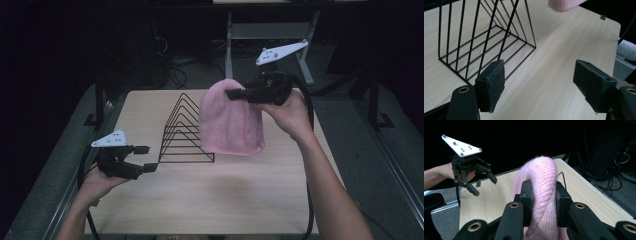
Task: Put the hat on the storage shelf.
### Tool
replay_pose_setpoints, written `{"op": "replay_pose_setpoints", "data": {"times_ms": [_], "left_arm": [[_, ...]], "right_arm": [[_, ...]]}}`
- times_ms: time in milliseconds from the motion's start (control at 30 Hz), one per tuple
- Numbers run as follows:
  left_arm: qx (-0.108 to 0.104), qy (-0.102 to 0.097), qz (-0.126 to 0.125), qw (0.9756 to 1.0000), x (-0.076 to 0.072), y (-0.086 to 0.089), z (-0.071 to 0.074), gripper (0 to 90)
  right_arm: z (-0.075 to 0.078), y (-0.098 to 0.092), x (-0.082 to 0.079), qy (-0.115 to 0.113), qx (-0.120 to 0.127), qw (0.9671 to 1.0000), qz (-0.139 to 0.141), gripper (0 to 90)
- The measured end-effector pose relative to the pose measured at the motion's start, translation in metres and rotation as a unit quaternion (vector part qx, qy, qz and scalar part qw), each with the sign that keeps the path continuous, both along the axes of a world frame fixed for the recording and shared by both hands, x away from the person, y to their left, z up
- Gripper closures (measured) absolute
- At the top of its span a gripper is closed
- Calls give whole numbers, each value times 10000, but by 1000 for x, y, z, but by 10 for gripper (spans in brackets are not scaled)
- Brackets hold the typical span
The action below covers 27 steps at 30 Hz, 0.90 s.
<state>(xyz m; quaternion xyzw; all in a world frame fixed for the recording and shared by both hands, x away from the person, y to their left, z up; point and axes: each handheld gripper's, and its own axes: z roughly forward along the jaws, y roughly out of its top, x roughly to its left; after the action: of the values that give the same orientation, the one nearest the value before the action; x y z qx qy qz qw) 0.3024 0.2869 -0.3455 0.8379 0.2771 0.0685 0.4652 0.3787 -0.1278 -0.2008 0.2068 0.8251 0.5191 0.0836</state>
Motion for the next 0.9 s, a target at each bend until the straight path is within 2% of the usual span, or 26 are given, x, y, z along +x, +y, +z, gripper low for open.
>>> {"op": "replay_pose_setpoints", "data": {"times_ms": [267,400,867,900], "left_arm": [[-4,-21,-163,9999,6,-9,14,250],[-103,-23,-224,9997,8,-12,19,250],[-137,-37,-480,9987,24,-28,35,252],[-195,-23,-500,9986,26,-30,37,253]], "right_arm": [[8,10,2,-107,42,9999,105,734],[11,13,3,-137,62,9998,149,735],[21,38,10,-197,137,9989,393,735],[22,42,12,-200,136,9988,425,735]]}}
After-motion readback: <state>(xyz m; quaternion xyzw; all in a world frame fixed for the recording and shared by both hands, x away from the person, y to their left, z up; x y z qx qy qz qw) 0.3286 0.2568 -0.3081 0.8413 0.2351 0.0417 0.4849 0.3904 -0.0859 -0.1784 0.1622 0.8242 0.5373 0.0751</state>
